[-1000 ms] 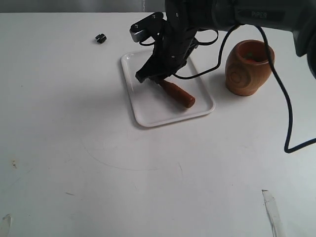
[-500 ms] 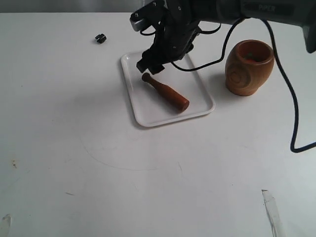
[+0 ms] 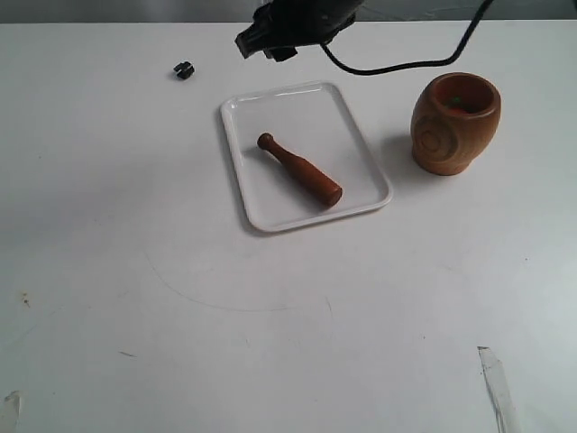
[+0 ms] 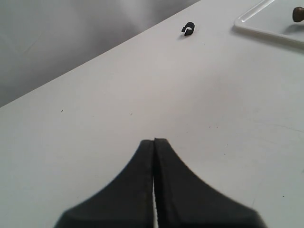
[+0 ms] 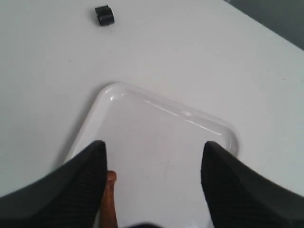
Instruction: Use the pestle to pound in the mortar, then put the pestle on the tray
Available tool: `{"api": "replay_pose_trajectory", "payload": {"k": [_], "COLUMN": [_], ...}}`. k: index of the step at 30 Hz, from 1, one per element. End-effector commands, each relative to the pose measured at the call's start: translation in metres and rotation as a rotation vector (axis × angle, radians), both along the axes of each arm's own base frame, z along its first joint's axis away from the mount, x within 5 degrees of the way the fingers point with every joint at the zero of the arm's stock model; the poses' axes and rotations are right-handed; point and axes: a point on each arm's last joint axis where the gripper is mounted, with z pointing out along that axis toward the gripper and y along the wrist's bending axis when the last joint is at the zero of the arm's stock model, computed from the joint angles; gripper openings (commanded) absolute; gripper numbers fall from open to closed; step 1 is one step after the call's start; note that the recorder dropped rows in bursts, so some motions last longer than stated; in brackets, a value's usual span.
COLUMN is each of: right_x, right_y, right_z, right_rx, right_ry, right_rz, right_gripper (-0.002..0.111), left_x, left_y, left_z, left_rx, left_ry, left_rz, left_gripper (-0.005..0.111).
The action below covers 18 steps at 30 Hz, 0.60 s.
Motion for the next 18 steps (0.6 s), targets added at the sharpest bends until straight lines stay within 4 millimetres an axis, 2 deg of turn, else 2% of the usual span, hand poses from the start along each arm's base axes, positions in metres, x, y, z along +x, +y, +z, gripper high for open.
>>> {"api": "replay_pose_trajectory", "payload": {"k": [1,10,18], "right_x": [-0.02,-0.083,-0.139], "right_y": [-0.016,-0.065,-0.11], "right_z": [0.03,0.068,0.077], "right_rx": [0.111,0.369,0.517], "right_ry": [-0.128,-0.395,-0.521], "right_rz": [0.017,0.066,0.081], "right_gripper": [0.045,0.044,0.044], "left_x": [0.0,0.0,0.0], "left_y": [-0.001,-0.001,-0.001], "left_z": [0.0,0.0,0.0], "left_rx": [-0.015,-0.015,-0.015], "left_ry": [-0.004,-0.004,-0.004], "left_rz": [-0.006,-0.006,-0.006], "left_gripper": [0.0,0.0,0.0]}}
